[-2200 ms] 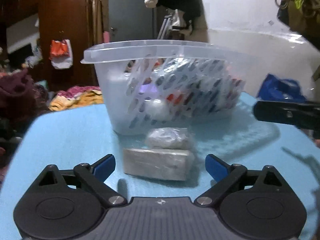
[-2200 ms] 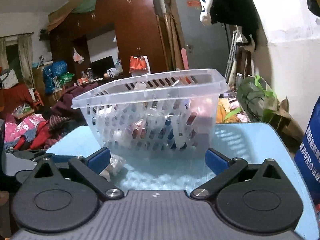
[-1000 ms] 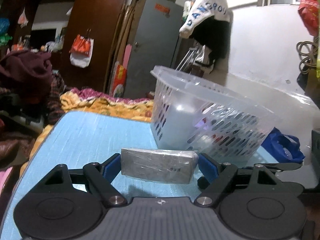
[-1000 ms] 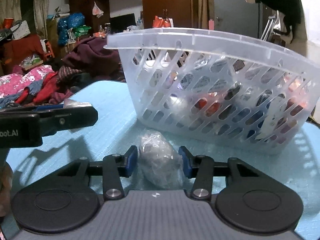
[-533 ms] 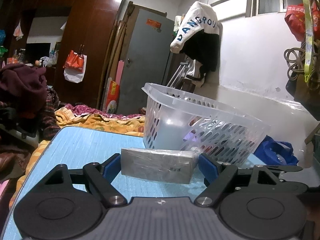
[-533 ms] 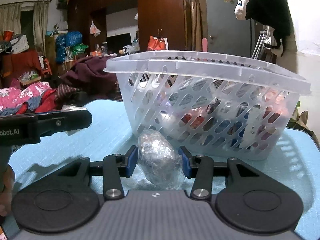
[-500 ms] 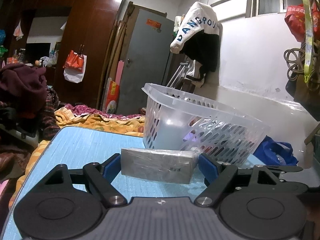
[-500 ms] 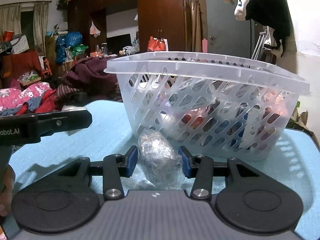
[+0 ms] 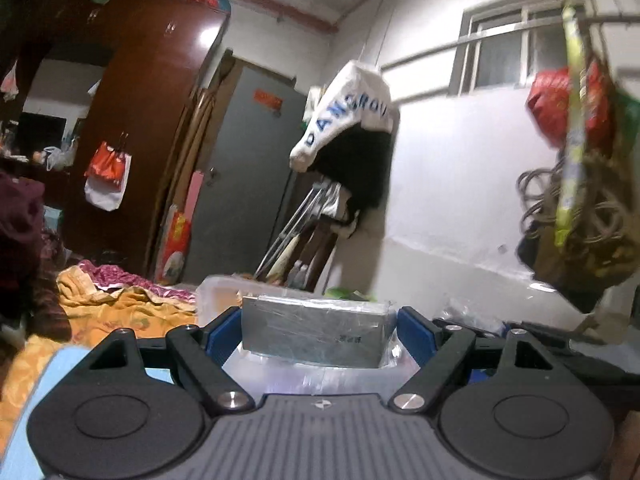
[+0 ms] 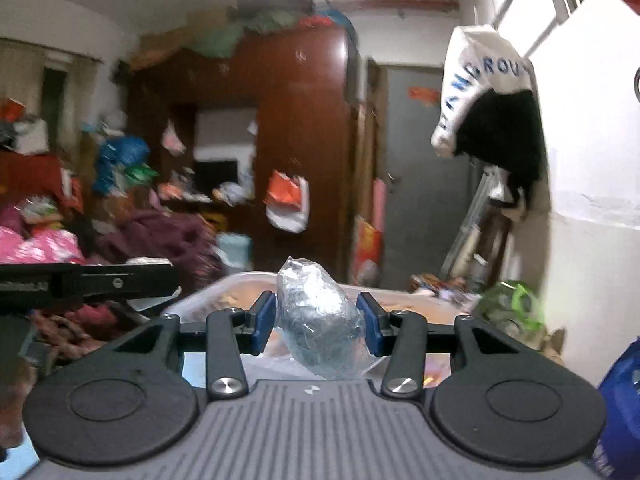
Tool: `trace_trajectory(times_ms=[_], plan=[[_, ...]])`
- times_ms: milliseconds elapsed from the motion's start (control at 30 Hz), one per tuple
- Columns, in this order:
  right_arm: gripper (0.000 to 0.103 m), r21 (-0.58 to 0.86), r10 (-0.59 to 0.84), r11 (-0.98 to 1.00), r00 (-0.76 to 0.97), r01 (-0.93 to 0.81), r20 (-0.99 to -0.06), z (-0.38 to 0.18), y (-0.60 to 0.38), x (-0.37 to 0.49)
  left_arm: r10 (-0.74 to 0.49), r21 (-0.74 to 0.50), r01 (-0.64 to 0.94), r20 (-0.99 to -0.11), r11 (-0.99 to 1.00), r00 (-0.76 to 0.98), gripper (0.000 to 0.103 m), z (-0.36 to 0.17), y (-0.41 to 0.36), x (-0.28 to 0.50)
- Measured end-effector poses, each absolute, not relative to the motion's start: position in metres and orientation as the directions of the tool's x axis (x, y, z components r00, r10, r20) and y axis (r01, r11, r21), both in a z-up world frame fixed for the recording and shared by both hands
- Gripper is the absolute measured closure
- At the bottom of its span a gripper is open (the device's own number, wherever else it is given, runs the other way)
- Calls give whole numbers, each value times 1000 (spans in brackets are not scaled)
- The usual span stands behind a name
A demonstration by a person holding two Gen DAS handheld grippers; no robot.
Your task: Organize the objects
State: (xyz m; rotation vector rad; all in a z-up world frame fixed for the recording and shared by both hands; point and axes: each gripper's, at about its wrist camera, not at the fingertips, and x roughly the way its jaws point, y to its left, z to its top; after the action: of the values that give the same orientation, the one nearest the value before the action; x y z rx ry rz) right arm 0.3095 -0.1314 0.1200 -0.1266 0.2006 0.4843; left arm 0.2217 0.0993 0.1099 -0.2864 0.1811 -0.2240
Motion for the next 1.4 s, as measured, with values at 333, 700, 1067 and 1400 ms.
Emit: trace_trajectory(times_ms=[333,700,1067,1400], plan=[[0,-82,420,881,850,-467,-319,96,-129,366,-184,-290,84,-336,953,924,0,105,85,305],[0,35,397,910,844,-413,-362,99,-165,356,-168,-242,99,-281,965,945,0,102,96,275],[0,-14,374,913,853,-407,-363,87,-176,330,-178,-186,123,-319,975,931,0,102,76,261],[0,6,369,920,863,-391,-344,89,-186,326,-181,-183,122,-349,975,920,0,96,66,257]])
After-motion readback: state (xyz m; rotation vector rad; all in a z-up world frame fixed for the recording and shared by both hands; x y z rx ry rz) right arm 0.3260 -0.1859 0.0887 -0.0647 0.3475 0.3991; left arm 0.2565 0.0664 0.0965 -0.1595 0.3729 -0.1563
